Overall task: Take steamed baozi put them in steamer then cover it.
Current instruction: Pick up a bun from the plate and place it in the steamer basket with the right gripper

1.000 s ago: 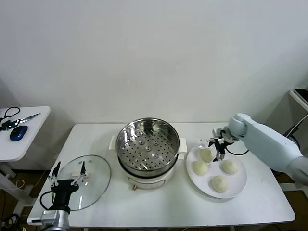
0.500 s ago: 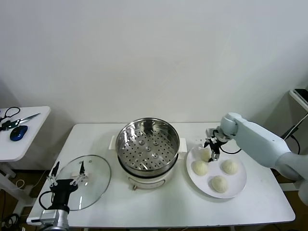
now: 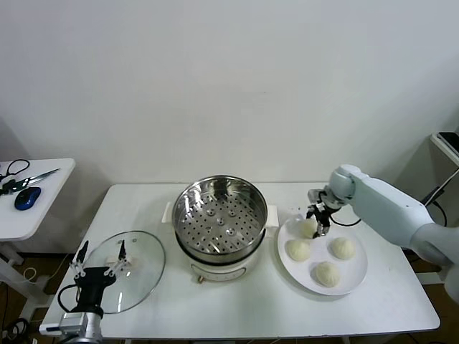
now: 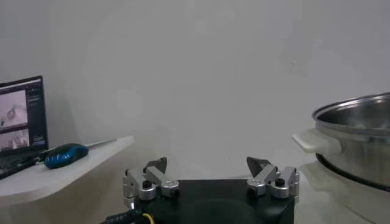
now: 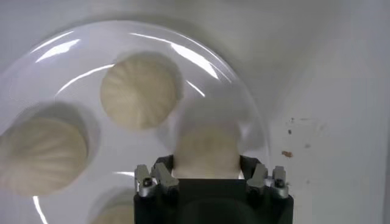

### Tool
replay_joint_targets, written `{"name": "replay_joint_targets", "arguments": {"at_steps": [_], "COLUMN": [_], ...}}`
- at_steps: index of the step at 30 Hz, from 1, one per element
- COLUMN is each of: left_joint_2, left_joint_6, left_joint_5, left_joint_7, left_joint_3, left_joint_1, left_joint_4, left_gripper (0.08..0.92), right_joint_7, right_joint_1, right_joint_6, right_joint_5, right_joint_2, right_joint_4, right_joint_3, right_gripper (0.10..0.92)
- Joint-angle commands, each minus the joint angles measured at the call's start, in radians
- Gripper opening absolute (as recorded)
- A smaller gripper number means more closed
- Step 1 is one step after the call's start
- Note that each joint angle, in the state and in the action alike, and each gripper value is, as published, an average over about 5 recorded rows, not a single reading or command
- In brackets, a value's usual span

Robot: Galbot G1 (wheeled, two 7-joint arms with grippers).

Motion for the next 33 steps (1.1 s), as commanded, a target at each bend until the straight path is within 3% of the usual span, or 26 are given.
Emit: {"name": "replay_joint_targets", "arguments": {"at_steps": [1,8,15,23,33], "left_joint_2": [0.005,0.004,0.005,0.011,0.018], "left_joint_6": [0.003,0.004,0.002,-0.002,-0.002], "left_joint_5": [-0.003,-0.004,-0.007,-0.014,-0.015], "left_joint_7": [0.001,0.000,0.003,0.012,0.013], "left_joint_3": [0.000,0.002,0.004,0.005,0.008], "left_joint_1": [0.001,0.006,0.013,0.029,0.039], "left_joint_4": [-0.006,-0.010,-0.012,-0.022,-0.034], "left_gripper": [0.823,0.823,0.823,0.823,0.823], "right_joint_7": [-0.026,-0.070,-0.083,-0.064,-0.028], "right_joint_1": [0.140,0.476,0.636,0.590,0.441], "right_joint_6": [0.090,0.224,0.346,0.476,0.578], "right_joint_5": [0.044,0.165,0.153,-0.005,-0.230], "right_joint_2": [-0.005,0.036,0.172,0.362,0.465], "right_joint_4": [0.032,0.121,0.158,0.217,0.214], "right_joint_3": [-0.065,-0.313,-0.391,-0.327,-0.286], "right_gripper": [0.703,0.700,0.704,0.704,0.704]}}
